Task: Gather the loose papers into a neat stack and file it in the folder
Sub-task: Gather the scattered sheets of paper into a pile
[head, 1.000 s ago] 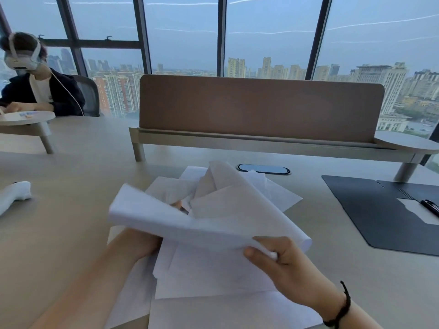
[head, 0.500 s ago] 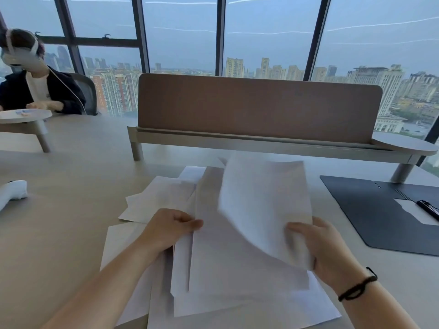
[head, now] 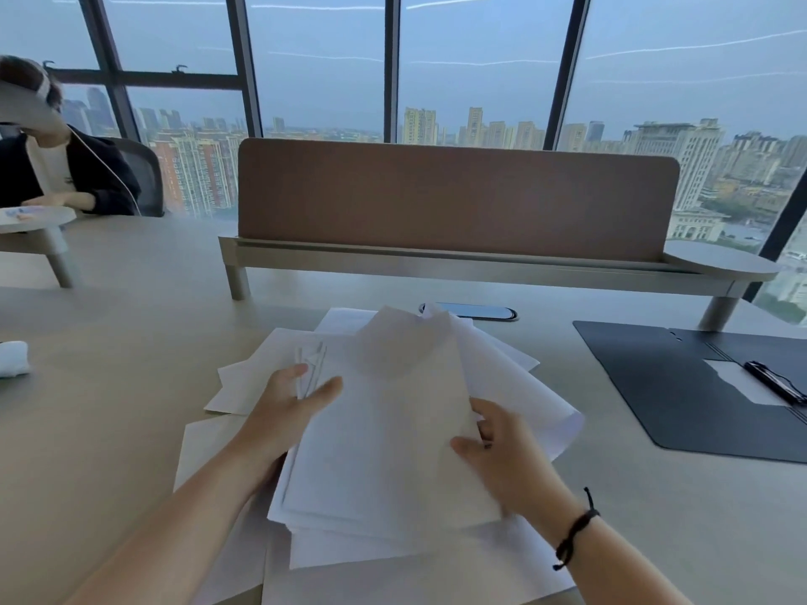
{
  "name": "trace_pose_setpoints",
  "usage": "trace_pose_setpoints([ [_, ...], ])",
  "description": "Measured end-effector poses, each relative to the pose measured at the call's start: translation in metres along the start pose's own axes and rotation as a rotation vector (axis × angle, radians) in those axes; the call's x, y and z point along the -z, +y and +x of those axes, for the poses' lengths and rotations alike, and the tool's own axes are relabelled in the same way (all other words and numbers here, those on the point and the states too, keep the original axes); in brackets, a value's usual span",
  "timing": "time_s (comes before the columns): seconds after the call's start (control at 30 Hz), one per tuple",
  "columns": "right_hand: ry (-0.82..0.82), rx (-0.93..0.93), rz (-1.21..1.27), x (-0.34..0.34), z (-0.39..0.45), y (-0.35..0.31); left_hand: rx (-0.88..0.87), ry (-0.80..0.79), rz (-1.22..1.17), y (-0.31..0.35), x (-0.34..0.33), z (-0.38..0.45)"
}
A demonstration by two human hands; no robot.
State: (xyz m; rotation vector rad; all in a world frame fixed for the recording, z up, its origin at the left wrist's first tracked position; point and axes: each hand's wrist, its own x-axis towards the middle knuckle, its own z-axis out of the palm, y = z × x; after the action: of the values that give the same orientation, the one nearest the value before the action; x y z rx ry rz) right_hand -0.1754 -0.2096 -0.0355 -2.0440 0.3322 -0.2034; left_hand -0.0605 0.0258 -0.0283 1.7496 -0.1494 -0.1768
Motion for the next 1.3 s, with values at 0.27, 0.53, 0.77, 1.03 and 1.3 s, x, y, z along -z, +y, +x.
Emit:
trace_pose_setpoints([
  [0.27,0.203,0.141,-0.673,0.099,0.005,0.023,0.024,0.086,-0.065,-0.005,0.009,0.009],
  [0.53,0.302,0.118,-0.219,0.074,0.038,0.051,0.087,0.080,0.037,0.001,0.017,0.013],
  [0.77,0.357,0.152,-0.139,0.055,0.046,0.041,0.088,-0.177,-0.004,0.001,0.019,0.001],
  [1.03,0.351,-0.083,0.021,0.071,0.045,0.049,0.098,-0.068,0.047,-0.004,0.023,0.018],
  [1.3,-0.148,0.139,-0.092,0.070,0.020,0.037,0.120,-0.042,0.067,-0.004,0.026,0.018],
])
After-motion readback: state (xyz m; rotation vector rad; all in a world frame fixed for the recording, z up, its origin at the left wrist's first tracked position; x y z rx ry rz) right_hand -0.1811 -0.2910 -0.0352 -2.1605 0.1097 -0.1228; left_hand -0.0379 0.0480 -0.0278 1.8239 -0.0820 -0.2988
